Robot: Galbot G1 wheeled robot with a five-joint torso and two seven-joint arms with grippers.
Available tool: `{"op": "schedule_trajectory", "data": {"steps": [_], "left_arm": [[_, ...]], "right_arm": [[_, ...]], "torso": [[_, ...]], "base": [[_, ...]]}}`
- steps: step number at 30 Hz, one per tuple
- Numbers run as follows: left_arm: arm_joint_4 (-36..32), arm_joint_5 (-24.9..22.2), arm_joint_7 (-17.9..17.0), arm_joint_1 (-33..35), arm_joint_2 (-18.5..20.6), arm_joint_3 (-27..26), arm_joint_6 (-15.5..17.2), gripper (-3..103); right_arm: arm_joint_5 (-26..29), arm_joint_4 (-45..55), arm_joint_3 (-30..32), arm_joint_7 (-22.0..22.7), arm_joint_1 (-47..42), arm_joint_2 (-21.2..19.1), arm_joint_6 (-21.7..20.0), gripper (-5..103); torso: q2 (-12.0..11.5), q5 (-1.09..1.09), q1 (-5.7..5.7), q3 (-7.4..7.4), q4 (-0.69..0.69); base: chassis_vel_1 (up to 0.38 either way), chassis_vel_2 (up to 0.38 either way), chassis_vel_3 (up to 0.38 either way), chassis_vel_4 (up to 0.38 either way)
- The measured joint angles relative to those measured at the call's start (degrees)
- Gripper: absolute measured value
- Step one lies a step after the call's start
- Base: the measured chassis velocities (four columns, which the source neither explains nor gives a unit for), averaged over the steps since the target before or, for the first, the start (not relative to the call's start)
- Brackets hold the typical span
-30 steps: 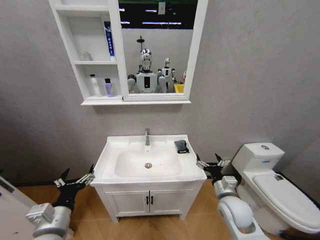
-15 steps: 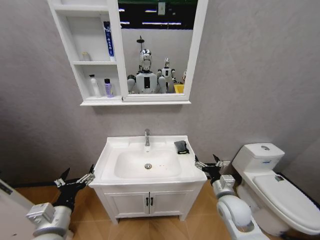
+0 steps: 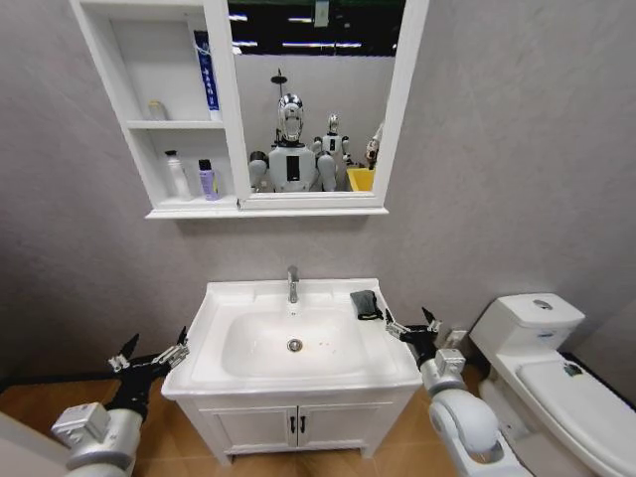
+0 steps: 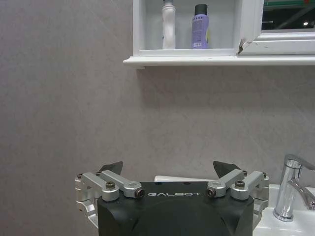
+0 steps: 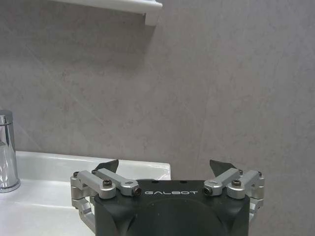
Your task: Move facial cleanser and shampoo from washbasin to cabinet, then wipe washbasin with towel.
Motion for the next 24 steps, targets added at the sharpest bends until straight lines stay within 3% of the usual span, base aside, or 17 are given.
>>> {"op": "schedule_trajectory", "data": {"steps": [6, 9, 11, 17, 24], "left_arm": [[0.0, 0.0, 0.0, 0.0, 0.0, 0.0, 0.0, 100], [0.0, 0.0, 0.0, 0.0, 0.0, 0.0, 0.0, 100], [0.0, 0.0, 0.0, 0.0, 0.0, 0.0, 0.0, 100], [0.0, 0.0, 0.0, 0.0, 0.0, 0.0, 0.0, 100], [0.0, 0.0, 0.0, 0.0, 0.0, 0.0, 0.0, 100]], "right_arm": [[6.1, -5.3, -4.8, 3.8, 8.5, -4.5, -5.3, 100], [13.8, -9.2, -9.7, 8.4, 17.0, -8.4, -11.2, 100], [15.7, -10.4, -11.4, 10.6, 19.2, -8.9, -12.9, 100], [21.5, -17.3, -17.5, 18.2, 27.1, -7.9, -19.0, 100], [22.8, -22.7, -20.3, 20.8, 31.5, -5.1, -21.0, 100]], "torso": [[0.0, -0.01, -0.03, -0.02, 0.02], [0.0, -0.02, -0.03, -0.01, 0.02], [0.0, -0.02, -0.03, -0.01, 0.02], [0.0, -0.02, -0.03, -0.01, 0.02], [0.0, -0.01, -0.02, -0.01, 0.02]], "base": [[0.000, 0.000, 0.000, 0.000], [0.000, 0.000, 0.000, 0.000], [0.000, 0.000, 0.000, 0.000], [0.000, 0.000, 0.000, 0.000], [0.000, 0.000, 0.000, 0.000]]}}
